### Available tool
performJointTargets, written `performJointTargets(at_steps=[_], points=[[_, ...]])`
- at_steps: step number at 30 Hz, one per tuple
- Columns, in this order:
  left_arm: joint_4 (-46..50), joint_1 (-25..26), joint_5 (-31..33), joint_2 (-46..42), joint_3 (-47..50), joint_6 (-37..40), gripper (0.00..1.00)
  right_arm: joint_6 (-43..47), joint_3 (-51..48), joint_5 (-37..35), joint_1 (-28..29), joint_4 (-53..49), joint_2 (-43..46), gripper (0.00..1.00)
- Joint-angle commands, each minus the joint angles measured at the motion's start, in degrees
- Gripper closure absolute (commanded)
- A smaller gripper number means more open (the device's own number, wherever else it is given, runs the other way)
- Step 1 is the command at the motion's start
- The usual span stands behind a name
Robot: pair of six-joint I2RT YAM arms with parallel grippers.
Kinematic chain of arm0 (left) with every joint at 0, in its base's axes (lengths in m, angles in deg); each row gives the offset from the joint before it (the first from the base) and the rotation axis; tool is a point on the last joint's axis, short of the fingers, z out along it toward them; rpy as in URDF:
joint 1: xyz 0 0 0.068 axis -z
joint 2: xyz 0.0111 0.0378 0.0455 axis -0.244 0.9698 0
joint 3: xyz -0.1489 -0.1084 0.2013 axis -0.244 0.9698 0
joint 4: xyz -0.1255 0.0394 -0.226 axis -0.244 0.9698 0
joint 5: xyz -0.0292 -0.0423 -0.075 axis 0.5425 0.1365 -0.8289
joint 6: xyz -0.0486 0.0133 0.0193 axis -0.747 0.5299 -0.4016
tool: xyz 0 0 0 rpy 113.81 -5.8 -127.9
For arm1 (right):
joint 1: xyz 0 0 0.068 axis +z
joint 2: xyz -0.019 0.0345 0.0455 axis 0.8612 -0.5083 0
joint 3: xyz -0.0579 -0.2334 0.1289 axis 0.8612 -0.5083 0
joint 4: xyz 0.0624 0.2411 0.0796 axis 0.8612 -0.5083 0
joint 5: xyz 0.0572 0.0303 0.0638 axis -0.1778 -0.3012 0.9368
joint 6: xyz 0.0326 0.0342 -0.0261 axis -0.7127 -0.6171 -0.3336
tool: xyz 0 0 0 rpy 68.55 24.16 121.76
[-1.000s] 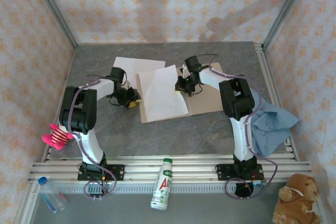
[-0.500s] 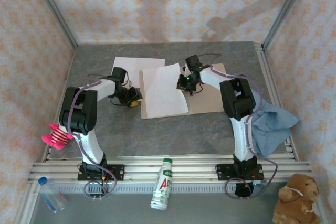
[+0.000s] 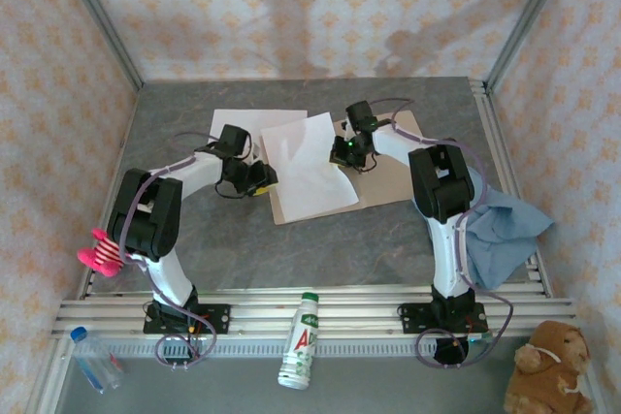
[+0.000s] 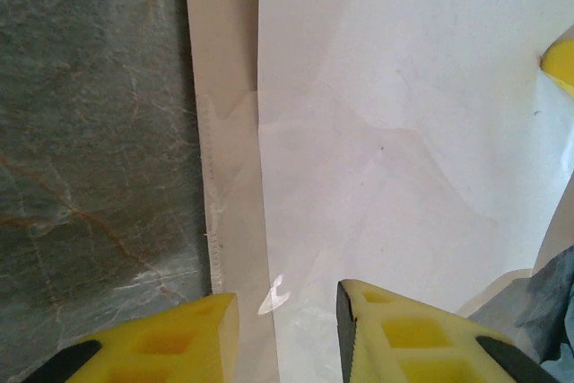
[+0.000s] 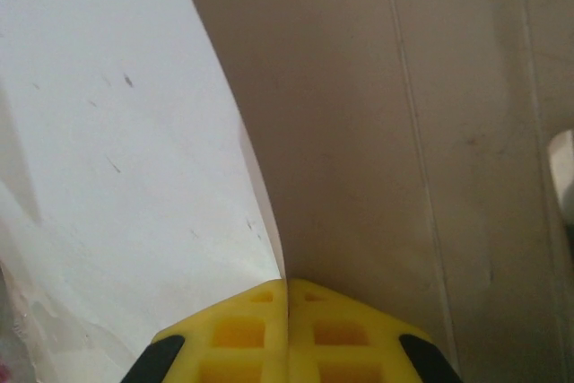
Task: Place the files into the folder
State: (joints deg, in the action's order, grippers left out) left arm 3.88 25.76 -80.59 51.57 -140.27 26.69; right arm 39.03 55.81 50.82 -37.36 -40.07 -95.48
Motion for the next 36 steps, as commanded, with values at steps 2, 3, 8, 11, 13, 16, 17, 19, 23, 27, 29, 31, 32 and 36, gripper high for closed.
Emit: performJointTargets(at_steps=[2,3,8,11,13,16,17,19,23,27,29,31,32,36], points=[[1.6,0.3,3.7,-2.6,0.3,0.9,0.63,0.3,-0.9,-2.6,-0.1,-2.4,3.1,1.00],[1.3,0.3,3.5,-3.1,0.5,0.8,0.63,0.4,-0.8,-2.7,-0.1,-2.8,3.2,1.00],[-0.2,2.1,0.7,-3.1,1.1,-0.1,0.63,-0.1,-0.8,-2.4,-0.1,-3.2,3.6,1.00],[-2.7,3.3,-0.8,-2.9,2.9,-1.4,0.63,-0.6,-0.7,-2.3,-0.1,-3.1,3.5,1.00],[-3.3,3.5,-0.8,-2.3,3.8,-1.6,0.63,-0.8,-0.5,-2.2,-0.3,-3.2,3.4,1.00],[-4.4,3.8,-1.1,-1.4,5.2,-1.7,0.63,-1.2,-0.3,-2.4,-0.4,-3.2,3.3,1.00],[-5.2,3.8,-1.3,-1.1,5.9,-1.8,0.63,-1.3,-0.2,-2.5,-0.5,-3.3,3.4,1.00],[-6.2,3.9,-1.7,-0.7,6.7,-1.9,0.63,-1.4,-0.2,-2.7,-0.6,-3.1,3.6,1.00],[-5.5,3.9,-1.4,0.3,7.1,-1.0,0.64,-1.8,-0.3,-3.3,-0.9,-3.0,3.8,1.00],[-4.6,4.0,-0.7,0.7,7.4,0.0,0.64,-2.2,-0.6,-3.7,-1.5,-2.9,4.2,1.00],[-4.4,4.0,-0.3,0.8,7.6,0.1,0.64,-2.2,-0.7,-4.1,-1.8,-2.8,4.5,1.00],[-4.6,3.9,-0.3,1.1,7.7,0.3,0.64,-2.4,-0.7,-4.2,-1.9,-2.8,4.6,1.00],[-4.8,4.0,-0.3,1.3,7.7,0.3,0.64,-2.5,-0.6,-4.2,-1.9,-2.8,4.7,1.00],[-5.4,3.9,-0.4,1.7,7.8,0.1,0.65,-2.5,-0.5,-3.3,-2.0,-2.4,4.8,1.00]])
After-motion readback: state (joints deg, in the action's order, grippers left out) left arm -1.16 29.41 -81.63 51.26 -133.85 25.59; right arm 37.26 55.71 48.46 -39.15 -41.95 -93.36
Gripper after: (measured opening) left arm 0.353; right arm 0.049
